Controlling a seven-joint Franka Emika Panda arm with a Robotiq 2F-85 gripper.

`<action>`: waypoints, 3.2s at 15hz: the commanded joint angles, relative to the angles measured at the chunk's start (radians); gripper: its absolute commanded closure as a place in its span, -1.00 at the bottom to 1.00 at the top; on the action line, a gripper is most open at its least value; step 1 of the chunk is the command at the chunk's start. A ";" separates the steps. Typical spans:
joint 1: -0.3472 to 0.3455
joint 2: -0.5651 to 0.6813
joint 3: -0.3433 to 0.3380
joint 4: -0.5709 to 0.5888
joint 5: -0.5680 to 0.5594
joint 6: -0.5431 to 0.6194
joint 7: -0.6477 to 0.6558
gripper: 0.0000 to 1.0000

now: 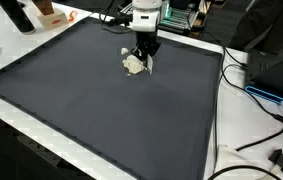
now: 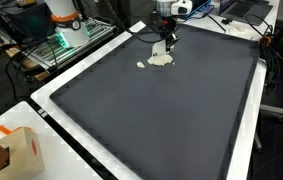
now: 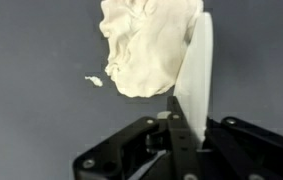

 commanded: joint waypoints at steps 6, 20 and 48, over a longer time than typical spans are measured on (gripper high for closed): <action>0.028 0.202 0.028 0.221 0.003 -0.033 0.011 0.98; 0.135 -0.032 -0.019 0.132 -0.086 -0.238 0.361 0.98; 0.205 -0.193 -0.089 0.136 -0.493 -0.551 1.570 0.98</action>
